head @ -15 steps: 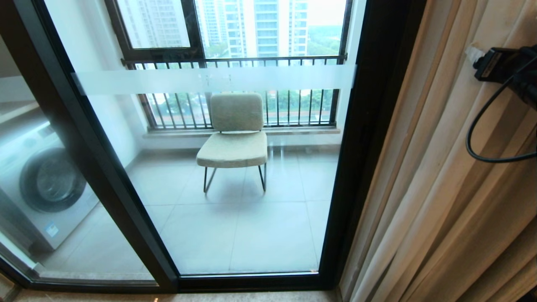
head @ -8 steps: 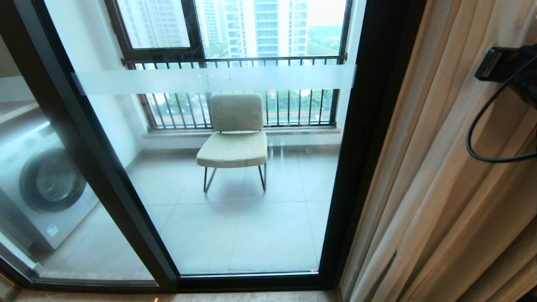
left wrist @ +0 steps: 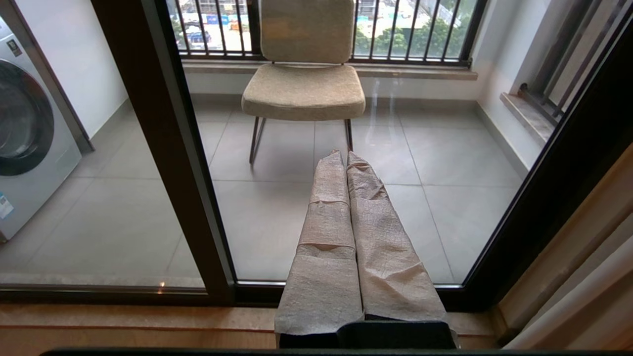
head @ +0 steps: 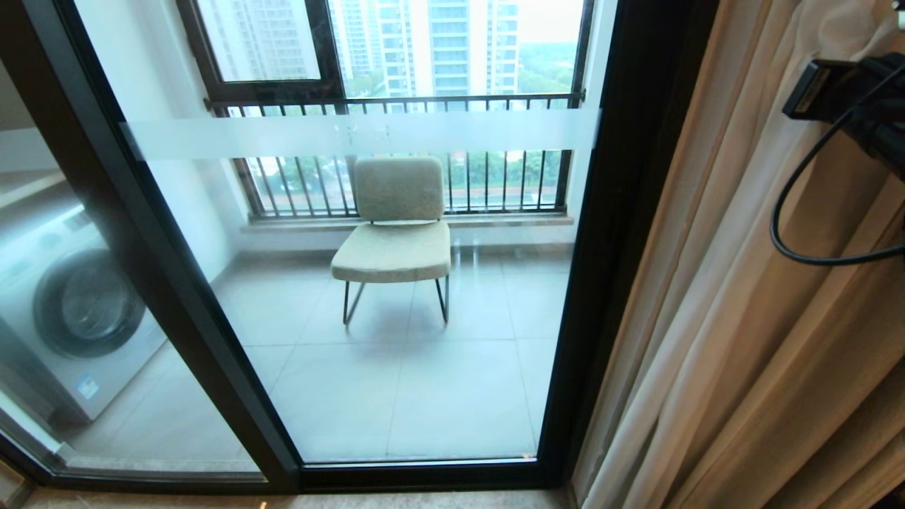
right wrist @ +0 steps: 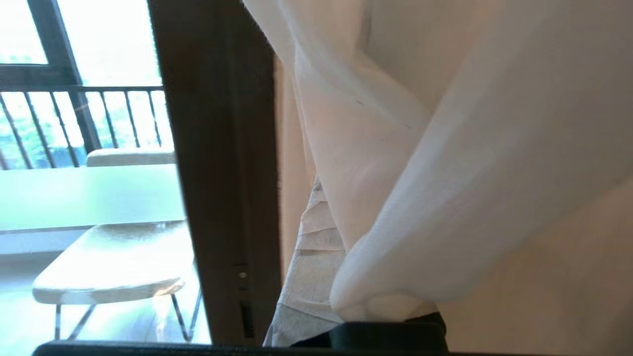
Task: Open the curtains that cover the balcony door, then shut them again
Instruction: Close the inner curtains on both sides
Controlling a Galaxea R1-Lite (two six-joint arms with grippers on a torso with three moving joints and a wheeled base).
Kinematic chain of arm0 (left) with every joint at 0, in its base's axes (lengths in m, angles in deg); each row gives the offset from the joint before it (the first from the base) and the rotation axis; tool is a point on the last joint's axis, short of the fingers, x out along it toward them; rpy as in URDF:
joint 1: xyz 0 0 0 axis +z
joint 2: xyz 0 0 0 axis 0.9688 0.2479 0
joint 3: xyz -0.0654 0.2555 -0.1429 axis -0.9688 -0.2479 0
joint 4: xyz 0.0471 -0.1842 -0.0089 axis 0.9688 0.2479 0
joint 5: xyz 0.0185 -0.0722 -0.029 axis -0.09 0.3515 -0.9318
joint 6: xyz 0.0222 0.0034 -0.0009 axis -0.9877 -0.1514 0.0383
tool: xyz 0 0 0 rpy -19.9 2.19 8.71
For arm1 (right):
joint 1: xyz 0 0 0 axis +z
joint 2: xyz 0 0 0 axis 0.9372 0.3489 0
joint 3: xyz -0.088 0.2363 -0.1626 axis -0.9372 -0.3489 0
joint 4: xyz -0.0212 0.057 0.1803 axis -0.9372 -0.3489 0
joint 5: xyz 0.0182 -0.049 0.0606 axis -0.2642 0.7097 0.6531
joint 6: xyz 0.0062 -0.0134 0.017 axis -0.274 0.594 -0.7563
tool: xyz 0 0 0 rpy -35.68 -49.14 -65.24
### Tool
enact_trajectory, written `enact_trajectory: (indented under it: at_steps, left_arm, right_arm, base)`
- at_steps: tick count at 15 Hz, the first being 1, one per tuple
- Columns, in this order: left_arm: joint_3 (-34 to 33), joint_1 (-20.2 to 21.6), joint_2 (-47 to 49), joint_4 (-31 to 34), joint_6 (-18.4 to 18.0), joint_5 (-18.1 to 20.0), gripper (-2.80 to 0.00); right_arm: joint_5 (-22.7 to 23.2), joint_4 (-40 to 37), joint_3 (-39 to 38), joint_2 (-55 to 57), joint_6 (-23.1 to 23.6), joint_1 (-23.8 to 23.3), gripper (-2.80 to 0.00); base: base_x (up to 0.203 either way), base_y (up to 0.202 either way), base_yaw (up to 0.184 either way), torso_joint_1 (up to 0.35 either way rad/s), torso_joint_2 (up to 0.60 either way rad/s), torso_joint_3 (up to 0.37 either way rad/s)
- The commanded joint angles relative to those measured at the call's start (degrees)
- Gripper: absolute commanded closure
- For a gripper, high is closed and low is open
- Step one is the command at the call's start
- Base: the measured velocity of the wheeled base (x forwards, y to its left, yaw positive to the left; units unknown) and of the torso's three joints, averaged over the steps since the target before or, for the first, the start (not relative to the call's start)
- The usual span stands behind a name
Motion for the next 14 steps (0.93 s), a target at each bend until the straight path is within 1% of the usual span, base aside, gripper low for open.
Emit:
enact_trajectory:
  at_steps: [1,3,5,14]
  left_arm:
    - [0.0,0.0,0.0,0.0,0.0,0.0,0.00]
    - [0.0,0.0,0.0,0.0,0.0,0.0,0.00]
    - [0.0,0.0,0.0,0.0,0.0,0.0,0.00]
    - [0.0,0.0,0.0,0.0,0.0,0.0,0.00]
  right_arm:
    - [-0.1,0.2,-0.3,-0.1,0.0,0.3,0.00]
    - [-0.1,0.1,-0.3,-0.1,0.0,0.2,0.00]
    - [-1.2,0.1,-0.4,-0.1,0.0,0.2,0.00]
    - [-1.3,0.1,-0.2,0.1,-0.1,0.3,0.00]
  base:
    - [0.000,0.000,0.000,0.000,0.00,0.000]
    - [0.000,0.000,0.000,0.000,0.00,0.000]
    - [0.000,0.000,0.000,0.000,0.00,0.000]
    - [0.000,0.000,0.000,0.000,0.00,0.000]
